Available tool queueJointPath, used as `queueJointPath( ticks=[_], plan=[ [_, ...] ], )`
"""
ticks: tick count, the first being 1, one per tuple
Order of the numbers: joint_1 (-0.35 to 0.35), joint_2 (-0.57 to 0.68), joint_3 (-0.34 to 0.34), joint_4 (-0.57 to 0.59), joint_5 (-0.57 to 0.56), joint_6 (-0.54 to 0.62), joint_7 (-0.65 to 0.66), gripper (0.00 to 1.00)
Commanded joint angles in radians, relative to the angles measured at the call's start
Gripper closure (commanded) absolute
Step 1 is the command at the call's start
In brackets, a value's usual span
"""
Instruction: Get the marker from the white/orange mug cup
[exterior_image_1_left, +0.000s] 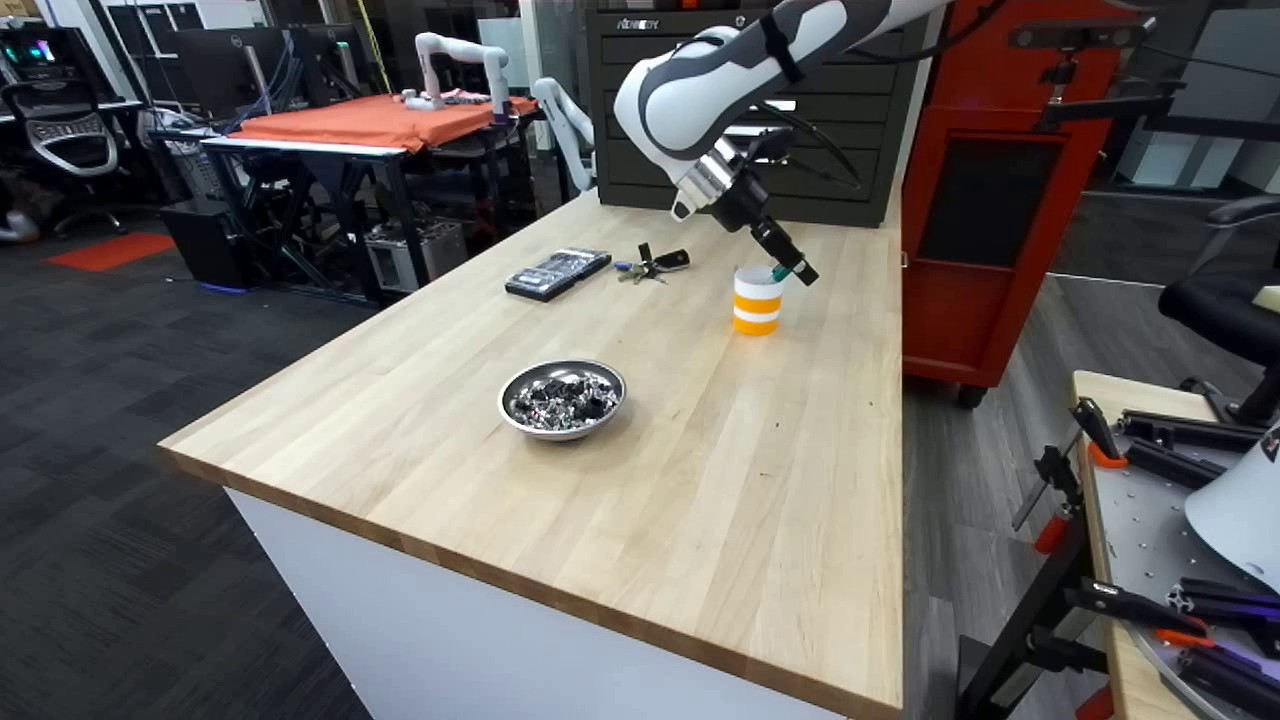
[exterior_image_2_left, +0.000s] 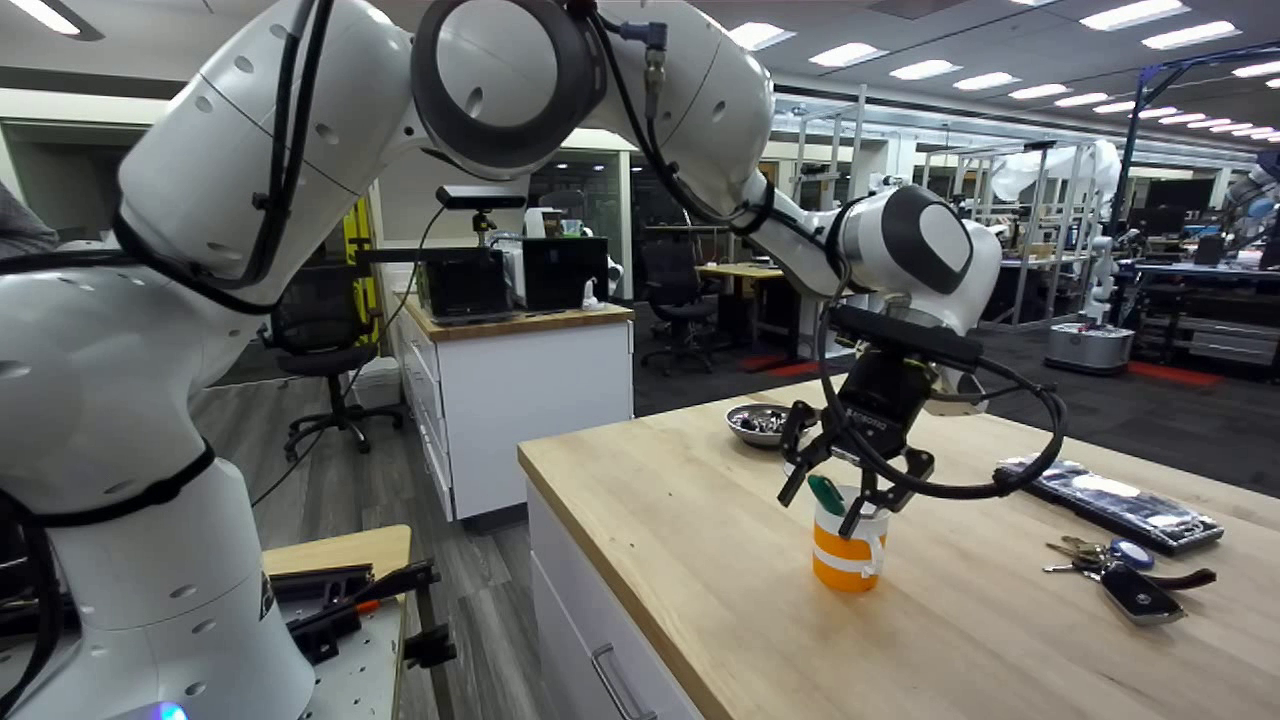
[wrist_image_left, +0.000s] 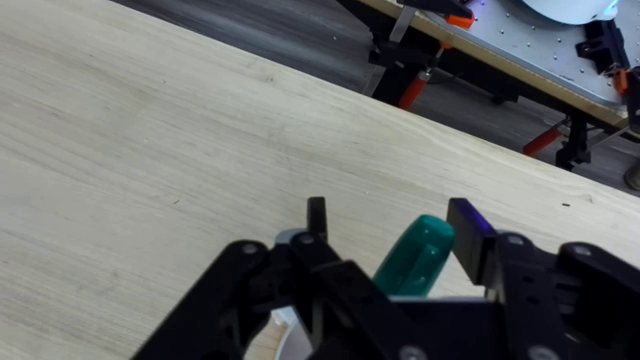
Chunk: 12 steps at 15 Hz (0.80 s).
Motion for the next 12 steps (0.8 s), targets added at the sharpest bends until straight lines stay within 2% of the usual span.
queueJointPath(
  ticks=[1,6,8,12],
  plan=[
    [0.005,0.001,-0.007,0.037,-0.029,-0.004,0.028,0.66],
    [0.004,0.005,-0.006,0.082,-0.037,-0.015,0.027,0.99],
    [0.005,0.006,-0.005,0.089,-0.035,-0.021,0.026,0.94],
    [0.015,-0.022,-0.001,0.084,-0.045,-0.059,0.005,0.94]
  ],
)
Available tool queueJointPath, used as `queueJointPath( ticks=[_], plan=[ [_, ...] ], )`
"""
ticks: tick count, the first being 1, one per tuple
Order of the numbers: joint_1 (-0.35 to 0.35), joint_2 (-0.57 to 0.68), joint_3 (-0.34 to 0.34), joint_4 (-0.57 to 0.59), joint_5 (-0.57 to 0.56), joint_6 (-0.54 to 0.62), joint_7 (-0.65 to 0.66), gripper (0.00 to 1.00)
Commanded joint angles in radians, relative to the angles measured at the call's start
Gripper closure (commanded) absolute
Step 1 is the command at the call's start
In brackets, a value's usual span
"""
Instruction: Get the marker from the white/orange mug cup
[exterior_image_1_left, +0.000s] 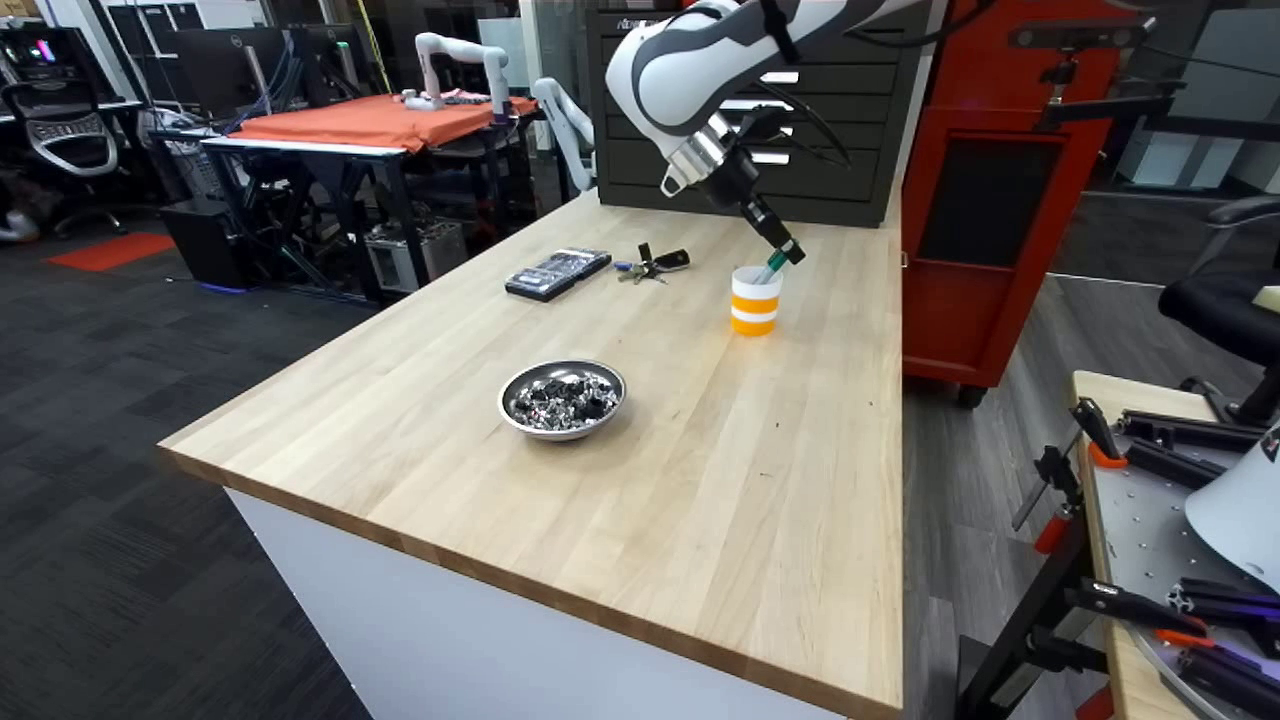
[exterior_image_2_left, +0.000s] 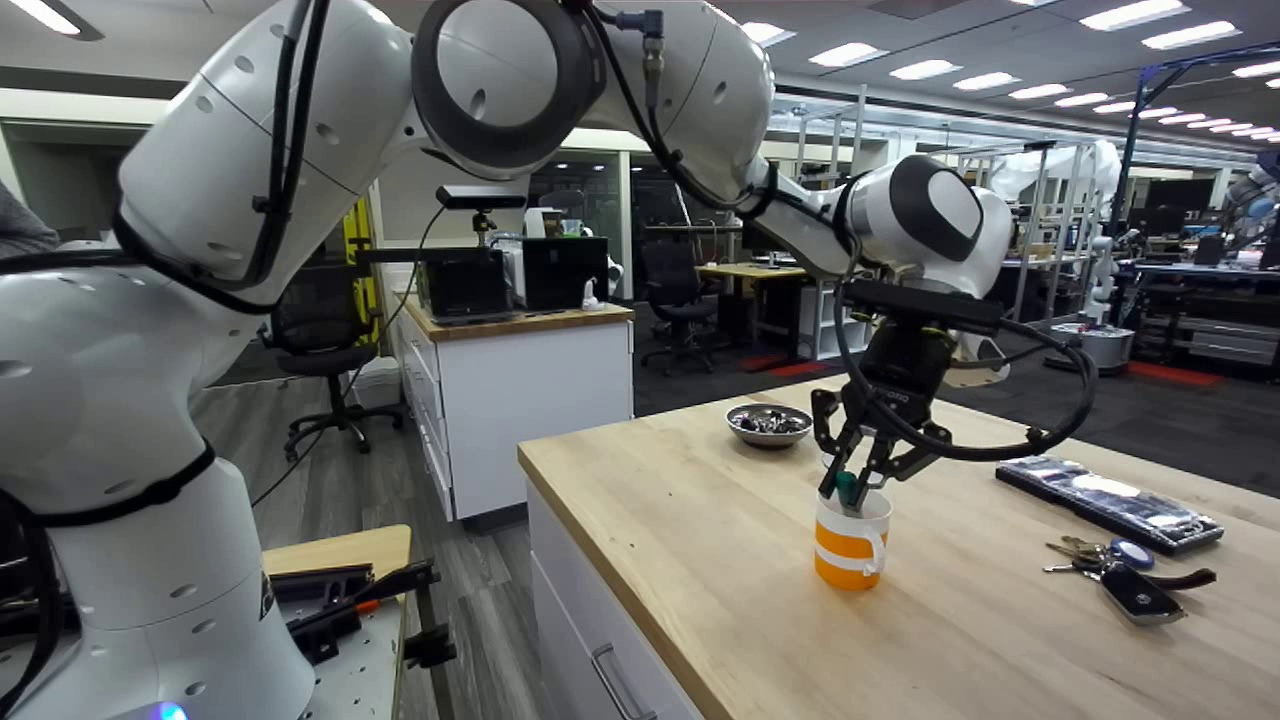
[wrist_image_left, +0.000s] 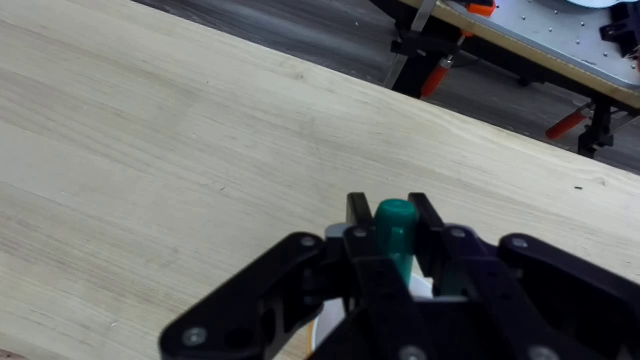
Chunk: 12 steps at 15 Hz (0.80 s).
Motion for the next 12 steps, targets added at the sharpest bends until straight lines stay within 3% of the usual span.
queueJointPath(
  ticks=[1,8,12],
  plan=[
    [0.015,-0.029,0.000,0.013,-0.023,-0.061,-0.005,0.94],
    [0.054,-0.071,-0.003,0.067,-0.114,-0.177,-0.024,0.94],
    [0.069,-0.078,0.008,0.125,-0.112,-0.223,-0.018,0.94]
  ],
)
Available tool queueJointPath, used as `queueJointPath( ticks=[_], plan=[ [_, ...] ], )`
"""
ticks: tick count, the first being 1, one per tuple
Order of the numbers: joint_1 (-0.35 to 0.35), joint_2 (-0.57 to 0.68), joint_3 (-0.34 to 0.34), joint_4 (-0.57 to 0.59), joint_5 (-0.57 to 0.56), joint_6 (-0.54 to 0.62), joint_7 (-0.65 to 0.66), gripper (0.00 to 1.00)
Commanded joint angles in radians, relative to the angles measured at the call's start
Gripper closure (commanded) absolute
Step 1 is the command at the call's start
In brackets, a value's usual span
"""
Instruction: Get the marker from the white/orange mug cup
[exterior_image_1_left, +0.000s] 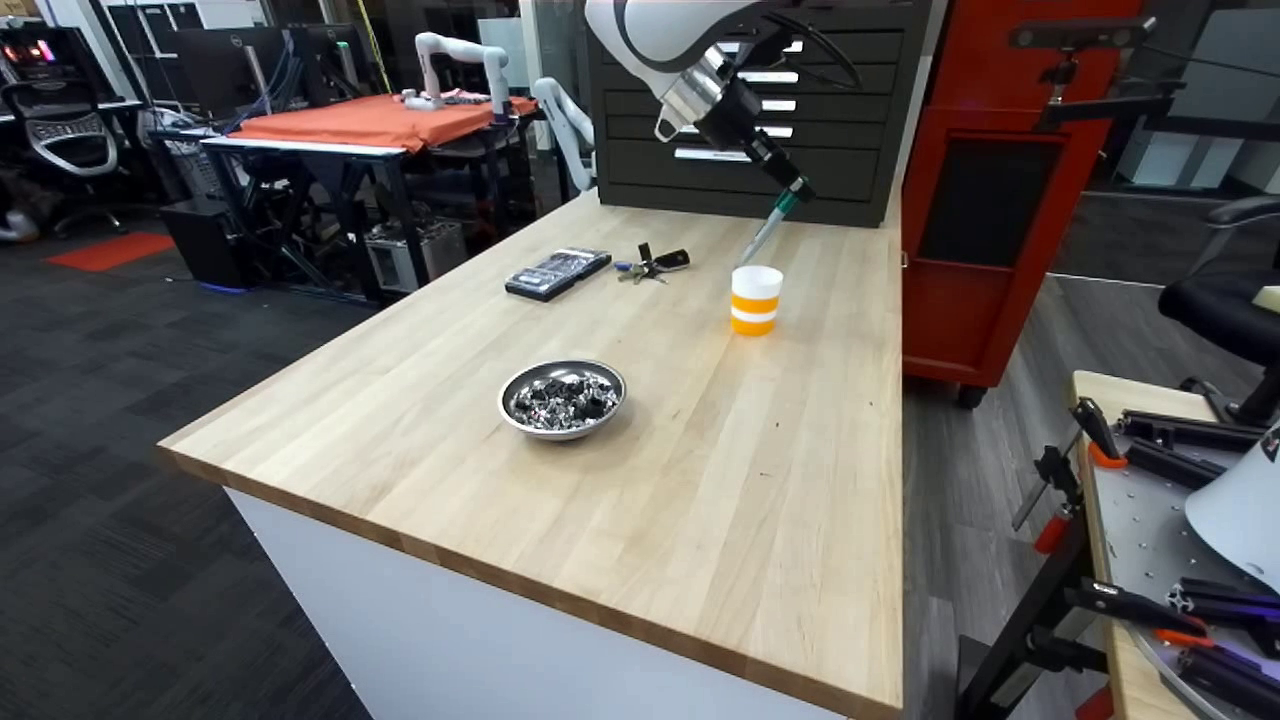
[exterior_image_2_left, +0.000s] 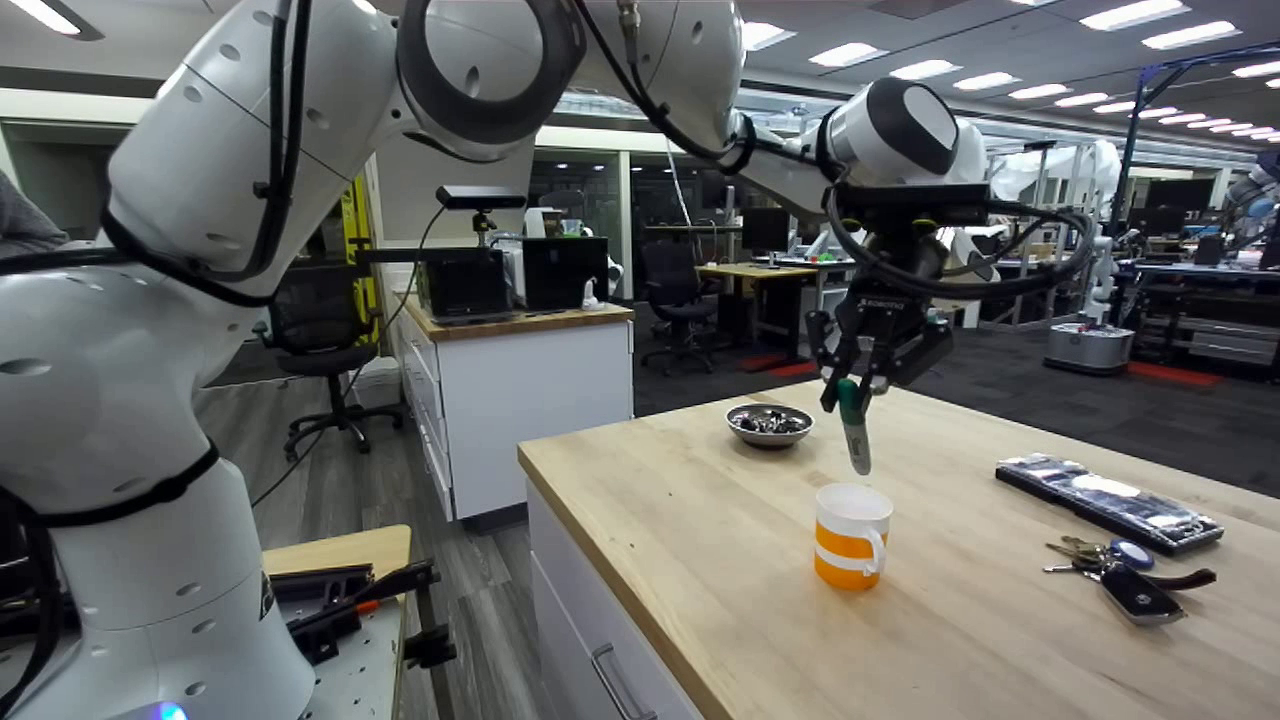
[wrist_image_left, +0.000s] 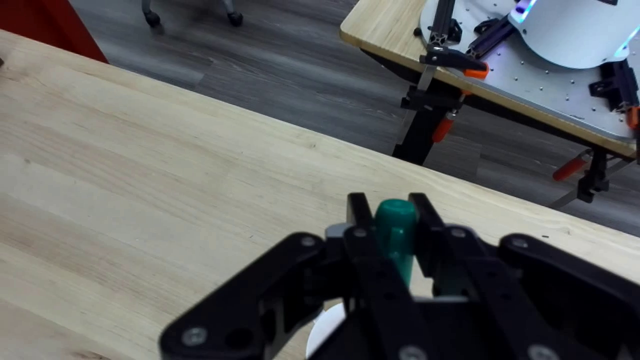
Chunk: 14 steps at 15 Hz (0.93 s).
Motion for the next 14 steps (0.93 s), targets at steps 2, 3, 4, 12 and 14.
queueJointPath(
  ticks=[2,3,4,12,14],
  plan=[
    [0.020,-0.012,0.014,0.066,0.012,-0.058,0.005,0.94],
    [0.019,-0.012,0.020,0.074,0.035,-0.056,0.020,0.94],
    [0.017,-0.011,0.027,0.081,0.061,-0.051,0.034,0.94],
    [0.042,0.004,0.056,0.019,0.255,0.088,0.252,0.94],
    [0.064,-0.001,0.052,-0.031,0.248,0.155,0.302,0.94]
  ],
)
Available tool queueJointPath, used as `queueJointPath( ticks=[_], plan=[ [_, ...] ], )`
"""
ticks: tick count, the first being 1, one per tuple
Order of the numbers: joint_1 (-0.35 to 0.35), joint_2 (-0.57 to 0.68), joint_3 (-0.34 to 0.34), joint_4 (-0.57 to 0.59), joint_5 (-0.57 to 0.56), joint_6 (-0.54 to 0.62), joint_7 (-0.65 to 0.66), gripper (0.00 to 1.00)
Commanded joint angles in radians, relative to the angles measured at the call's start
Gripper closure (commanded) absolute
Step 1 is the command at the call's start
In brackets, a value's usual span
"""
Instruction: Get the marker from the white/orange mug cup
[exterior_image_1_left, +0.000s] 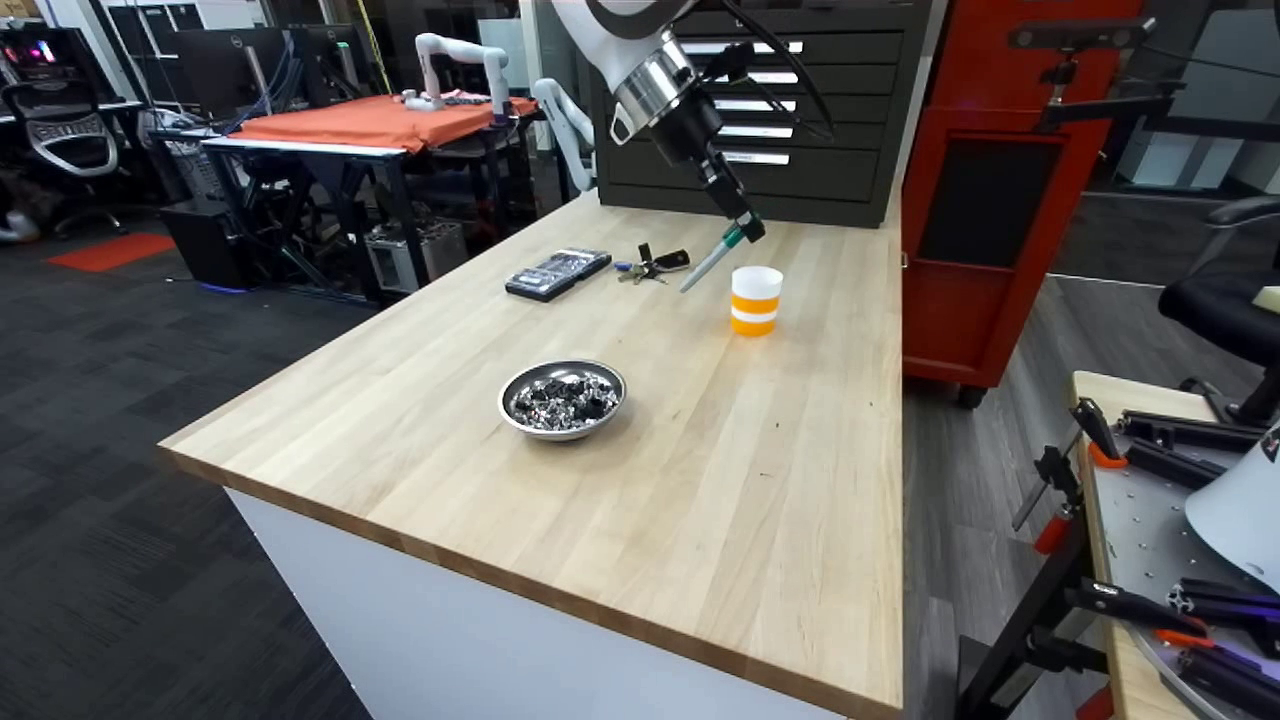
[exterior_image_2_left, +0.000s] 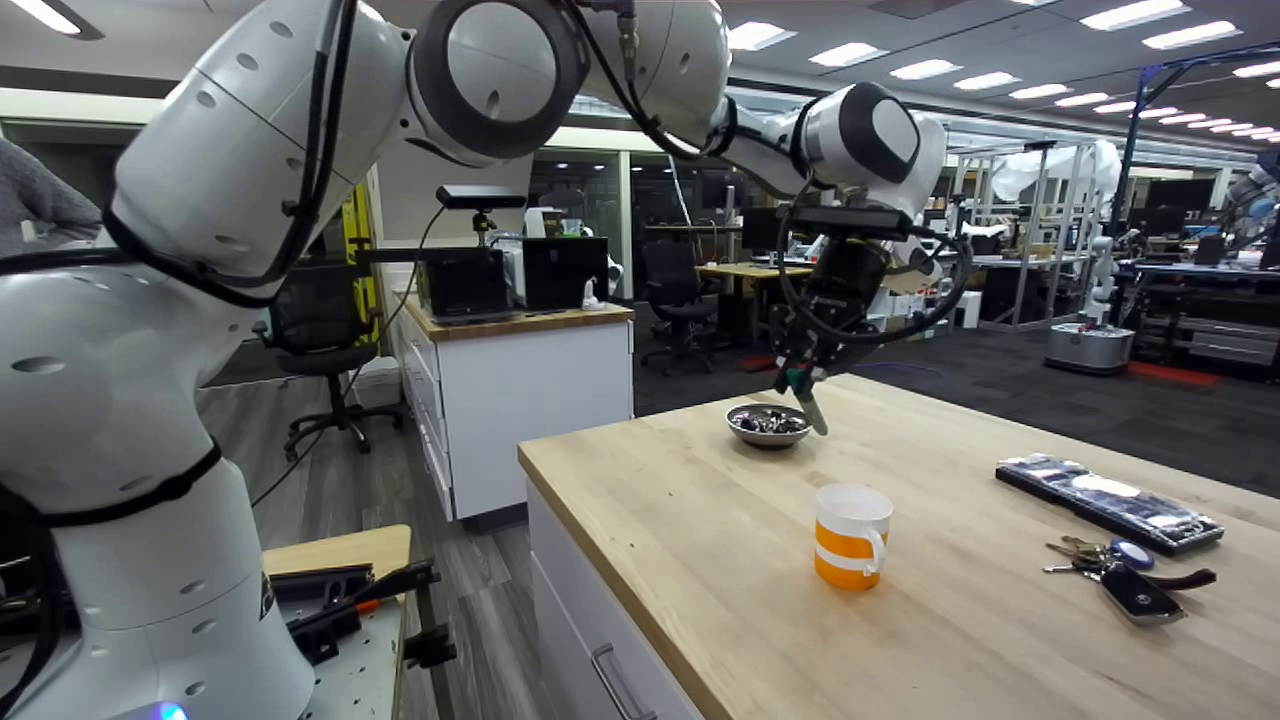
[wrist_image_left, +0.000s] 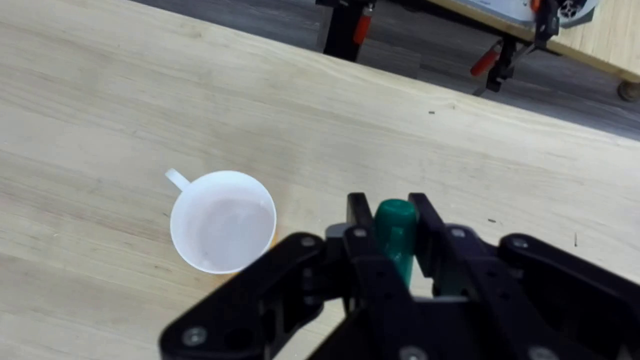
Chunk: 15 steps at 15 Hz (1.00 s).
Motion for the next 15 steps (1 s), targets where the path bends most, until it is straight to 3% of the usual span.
queueJointPath(
  ticks=[1,9,10,11,15],
  plan=[
    [0.032,-0.027,-0.001,-0.106,0.013,0.118,0.107,0.94],
    [0.121,-0.079,0.023,-0.372,0.069,0.331,0.322,0.94],
    [0.134,-0.094,0.026,-0.410,0.072,0.345,0.347,0.52],
    [0.148,-0.113,0.027,-0.447,0.067,0.354,0.367,0.50],
    [0.196,-0.198,0.025,-0.572,0.052,0.329,0.466,0.25]
  ],
)
